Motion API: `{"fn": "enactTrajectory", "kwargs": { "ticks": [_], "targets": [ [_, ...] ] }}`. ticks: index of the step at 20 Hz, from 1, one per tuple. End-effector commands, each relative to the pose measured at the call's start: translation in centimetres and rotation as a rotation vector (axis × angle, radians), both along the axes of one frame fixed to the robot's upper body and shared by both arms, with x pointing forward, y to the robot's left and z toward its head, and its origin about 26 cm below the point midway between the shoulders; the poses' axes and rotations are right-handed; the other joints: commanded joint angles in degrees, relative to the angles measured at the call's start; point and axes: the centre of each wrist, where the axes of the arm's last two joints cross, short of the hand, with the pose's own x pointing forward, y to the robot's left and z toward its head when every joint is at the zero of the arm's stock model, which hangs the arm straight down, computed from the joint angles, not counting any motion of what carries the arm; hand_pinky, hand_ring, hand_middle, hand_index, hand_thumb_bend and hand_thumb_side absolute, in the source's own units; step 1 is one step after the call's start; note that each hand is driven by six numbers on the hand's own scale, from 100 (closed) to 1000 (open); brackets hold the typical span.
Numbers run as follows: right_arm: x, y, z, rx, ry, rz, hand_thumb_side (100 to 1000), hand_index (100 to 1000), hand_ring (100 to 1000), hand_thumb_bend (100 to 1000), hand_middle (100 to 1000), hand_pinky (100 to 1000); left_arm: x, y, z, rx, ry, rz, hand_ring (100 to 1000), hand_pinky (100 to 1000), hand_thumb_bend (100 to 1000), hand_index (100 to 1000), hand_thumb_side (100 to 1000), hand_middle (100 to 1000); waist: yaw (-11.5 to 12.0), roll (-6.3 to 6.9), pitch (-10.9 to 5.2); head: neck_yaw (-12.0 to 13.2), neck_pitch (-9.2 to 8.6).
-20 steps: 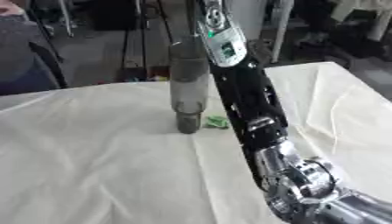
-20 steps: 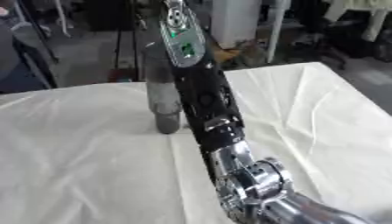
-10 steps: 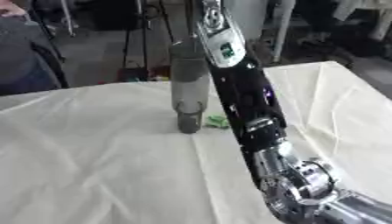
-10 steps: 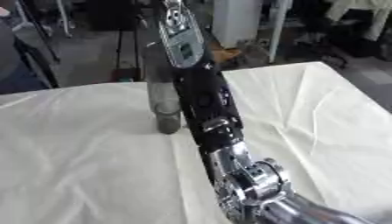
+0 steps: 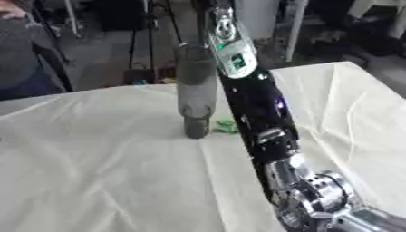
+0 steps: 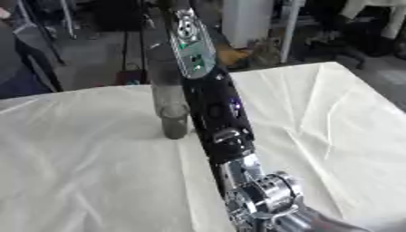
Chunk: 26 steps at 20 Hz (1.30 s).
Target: Arrange flowers into the vase.
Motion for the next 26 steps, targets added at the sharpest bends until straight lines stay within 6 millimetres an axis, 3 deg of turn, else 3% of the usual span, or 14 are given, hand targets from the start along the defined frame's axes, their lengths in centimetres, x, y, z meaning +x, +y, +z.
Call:
{"fn": "enactTrajectory", "kwargs": {
  "ticks": [1, 9, 12, 26],
  "targets": [
    [-0.1, -0.8, 1.5, -0.005, -0.049, -0.021, 1000, 120, 100, 100, 100, 100, 0.1, -0.1, 1.1, 0.007, -0.036, -0.012, 738, 762, 728, 785, 959, 732, 0.2, 0.34, -0.39, -0.3, -0.77],
    [0.0, -0.8, 0.5, -0.032, -0.052, -0.058, 1000, 195, 100, 100, 100, 100, 0.1, -0.1, 1.1, 0.006, -0.036, -0.013, 737, 762, 727, 785, 960, 732, 0.3, 0.31, -0.28, -0.1, -0.81],
    [0.0, -0.8, 0.3, -0.045, -0.049, -0.061, 1000, 266, 201, 100, 100, 100, 0.1, -0.1, 1.1, 0.006, -0.035, -0.013, 737, 762, 728, 785, 960, 731, 0.3, 0.25, -0.29, -0.2, -0.82],
    [0.3, -1.1, 0.3, -0.151, -0.063, -0.096, 1000, 297, 256, 100, 100, 100, 0.1, -0.1, 1.1, 0.007, -0.035, -0.012, 737, 763, 729, 785, 960, 731, 0.3, 0.03, -0.35, 0.0, -0.86]
  ]
}}
